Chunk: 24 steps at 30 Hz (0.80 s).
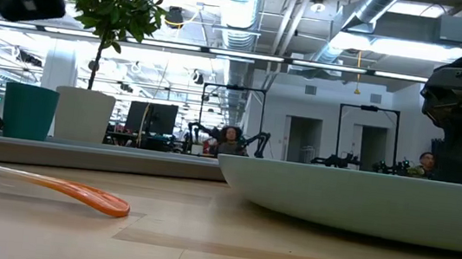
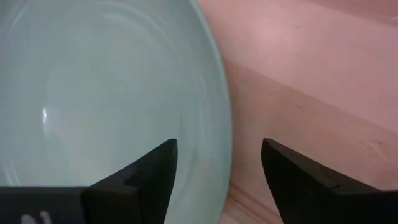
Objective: Pick and place plate/cup/fork/spoon on tray
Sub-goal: Put the orange fork on the gray serving tray
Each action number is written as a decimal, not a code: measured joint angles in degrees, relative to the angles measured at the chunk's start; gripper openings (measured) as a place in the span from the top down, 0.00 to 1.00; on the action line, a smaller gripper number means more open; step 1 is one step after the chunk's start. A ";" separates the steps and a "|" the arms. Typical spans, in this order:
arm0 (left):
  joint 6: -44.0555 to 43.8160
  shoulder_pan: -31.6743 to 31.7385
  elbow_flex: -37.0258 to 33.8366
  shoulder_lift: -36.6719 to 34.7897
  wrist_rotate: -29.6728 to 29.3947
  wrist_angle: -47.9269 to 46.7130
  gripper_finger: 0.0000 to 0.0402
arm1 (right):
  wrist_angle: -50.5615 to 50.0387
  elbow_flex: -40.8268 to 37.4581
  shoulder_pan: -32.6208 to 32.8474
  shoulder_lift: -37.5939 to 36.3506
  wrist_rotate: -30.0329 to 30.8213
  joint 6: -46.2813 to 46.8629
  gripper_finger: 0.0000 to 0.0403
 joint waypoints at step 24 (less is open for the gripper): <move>0.79 -9.80 -1.98 11.69 -6.22 9.23 0.51 | 0.13 0.00 0.00 0.00 -3.85 -2.42 0.35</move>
